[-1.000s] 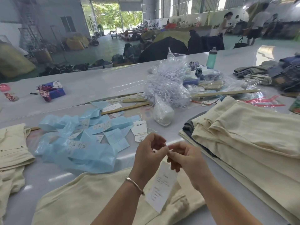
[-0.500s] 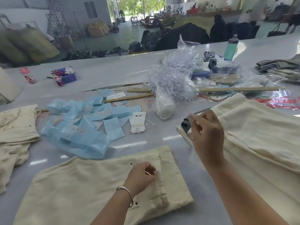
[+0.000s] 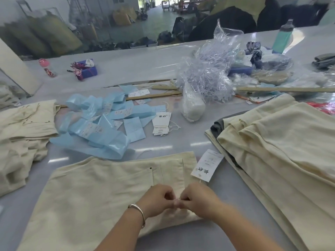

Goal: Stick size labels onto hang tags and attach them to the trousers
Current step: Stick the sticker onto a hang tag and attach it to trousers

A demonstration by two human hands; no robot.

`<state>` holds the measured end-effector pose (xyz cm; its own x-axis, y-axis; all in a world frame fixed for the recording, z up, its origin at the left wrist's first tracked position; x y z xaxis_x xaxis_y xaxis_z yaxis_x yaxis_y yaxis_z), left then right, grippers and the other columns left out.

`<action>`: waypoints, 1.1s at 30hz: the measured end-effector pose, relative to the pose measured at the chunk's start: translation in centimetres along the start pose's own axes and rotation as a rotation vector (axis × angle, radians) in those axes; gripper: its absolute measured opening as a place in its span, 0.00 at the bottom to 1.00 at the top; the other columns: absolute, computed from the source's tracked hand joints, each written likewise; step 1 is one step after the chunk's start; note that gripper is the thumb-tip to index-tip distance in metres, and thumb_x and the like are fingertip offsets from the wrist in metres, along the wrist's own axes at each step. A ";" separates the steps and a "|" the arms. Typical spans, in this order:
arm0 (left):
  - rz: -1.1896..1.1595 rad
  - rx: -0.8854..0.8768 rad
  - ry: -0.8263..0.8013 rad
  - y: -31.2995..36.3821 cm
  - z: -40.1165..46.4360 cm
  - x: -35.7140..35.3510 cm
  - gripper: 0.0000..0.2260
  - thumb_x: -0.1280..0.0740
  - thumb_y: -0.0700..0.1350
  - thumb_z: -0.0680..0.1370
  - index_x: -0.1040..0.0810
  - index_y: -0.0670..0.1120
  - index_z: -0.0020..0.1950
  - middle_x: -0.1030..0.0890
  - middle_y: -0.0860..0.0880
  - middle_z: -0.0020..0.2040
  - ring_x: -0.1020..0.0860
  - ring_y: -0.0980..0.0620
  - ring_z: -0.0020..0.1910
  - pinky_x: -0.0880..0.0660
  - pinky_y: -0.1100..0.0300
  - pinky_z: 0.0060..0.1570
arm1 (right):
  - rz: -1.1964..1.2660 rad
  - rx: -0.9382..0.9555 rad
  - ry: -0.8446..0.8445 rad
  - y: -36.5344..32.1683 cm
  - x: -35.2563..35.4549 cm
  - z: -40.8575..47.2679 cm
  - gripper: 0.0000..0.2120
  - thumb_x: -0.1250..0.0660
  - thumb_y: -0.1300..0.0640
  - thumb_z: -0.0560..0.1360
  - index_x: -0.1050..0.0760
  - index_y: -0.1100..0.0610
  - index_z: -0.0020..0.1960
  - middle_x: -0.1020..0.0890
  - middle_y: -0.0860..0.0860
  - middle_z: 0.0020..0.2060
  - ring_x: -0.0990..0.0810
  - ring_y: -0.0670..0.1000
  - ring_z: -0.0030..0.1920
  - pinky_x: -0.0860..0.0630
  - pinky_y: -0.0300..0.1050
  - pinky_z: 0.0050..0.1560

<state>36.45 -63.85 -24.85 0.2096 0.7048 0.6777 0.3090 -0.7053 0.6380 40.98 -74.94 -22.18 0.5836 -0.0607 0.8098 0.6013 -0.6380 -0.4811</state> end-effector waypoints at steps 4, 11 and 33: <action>-0.373 0.133 0.018 -0.6 -0.6 0.5 0.12 0.34 0.38 0.78 0.25 0.47 0.35 0.27 0.54 0.29 0.32 0.60 0.27 0.36 0.67 0.28 | -0.148 -0.057 0.054 -0.6 -1.4 0.1 0.18 0.40 0.44 0.78 0.22 0.56 0.41 0.24 0.51 0.34 0.25 0.55 0.40 0.43 0.41 0.29; -0.620 0.213 -0.035 -1.4 -1.3 0.3 0.12 0.36 0.31 0.76 0.19 0.46 0.39 0.24 0.50 0.31 0.30 0.57 0.27 0.37 0.65 0.27 | -0.036 -0.330 0.229 -0.5 -2.6 0.9 0.14 0.43 0.52 0.74 0.22 0.56 0.50 0.19 0.53 0.50 0.20 0.56 0.52 0.34 0.43 0.41; -0.515 0.301 0.161 -1.8 -1.4 0.6 0.05 0.32 0.34 0.72 0.16 0.36 0.43 0.23 0.54 0.25 0.32 0.59 0.22 0.37 0.67 0.23 | -0.244 -0.165 0.211 -0.8 -4.5 1.8 0.14 0.47 0.64 0.79 0.26 0.60 0.59 0.21 0.57 0.56 0.22 0.59 0.56 0.31 0.48 0.45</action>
<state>34.71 -62.27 -25.07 -0.1714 0.9125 0.3715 0.5868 -0.2083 0.7824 38.80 -72.76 -26.06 0.2979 -0.0376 0.9539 0.6029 -0.7673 -0.2185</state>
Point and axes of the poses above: each hand's wrist, its own z-axis towards the middle knuckle, its own x-axis out of the back of the hand, y = z × x, the point moved 7 cm from there along z, towards the middle knuckle
